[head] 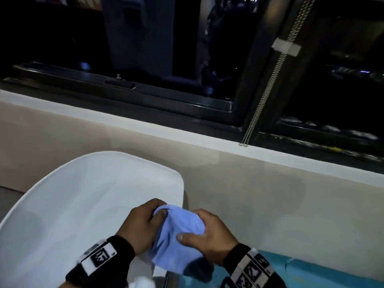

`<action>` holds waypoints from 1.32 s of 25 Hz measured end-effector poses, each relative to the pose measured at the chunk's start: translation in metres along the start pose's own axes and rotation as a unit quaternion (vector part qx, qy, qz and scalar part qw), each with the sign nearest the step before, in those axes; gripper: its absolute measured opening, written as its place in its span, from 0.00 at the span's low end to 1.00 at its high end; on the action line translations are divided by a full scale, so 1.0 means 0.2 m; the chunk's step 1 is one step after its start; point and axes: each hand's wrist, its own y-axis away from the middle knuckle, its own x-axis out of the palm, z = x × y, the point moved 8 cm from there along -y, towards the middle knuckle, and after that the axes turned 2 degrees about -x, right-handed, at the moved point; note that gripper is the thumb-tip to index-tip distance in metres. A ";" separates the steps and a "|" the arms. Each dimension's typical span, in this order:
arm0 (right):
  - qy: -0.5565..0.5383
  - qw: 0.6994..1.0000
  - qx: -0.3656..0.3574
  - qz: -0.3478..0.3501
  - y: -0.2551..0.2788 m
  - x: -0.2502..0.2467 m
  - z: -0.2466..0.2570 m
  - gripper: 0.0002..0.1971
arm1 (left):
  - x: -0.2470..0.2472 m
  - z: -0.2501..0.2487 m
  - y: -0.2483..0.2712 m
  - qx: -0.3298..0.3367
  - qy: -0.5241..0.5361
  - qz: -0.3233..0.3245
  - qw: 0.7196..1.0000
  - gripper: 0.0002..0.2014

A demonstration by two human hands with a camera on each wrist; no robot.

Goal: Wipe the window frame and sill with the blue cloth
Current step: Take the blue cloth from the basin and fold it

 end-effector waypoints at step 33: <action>-0.328 0.902 0.063 -0.274 1.21 -1.93 -1.01 0.12 | 1.96 -1.26 0.09 0.103 -0.036 0.135 0.985 0.08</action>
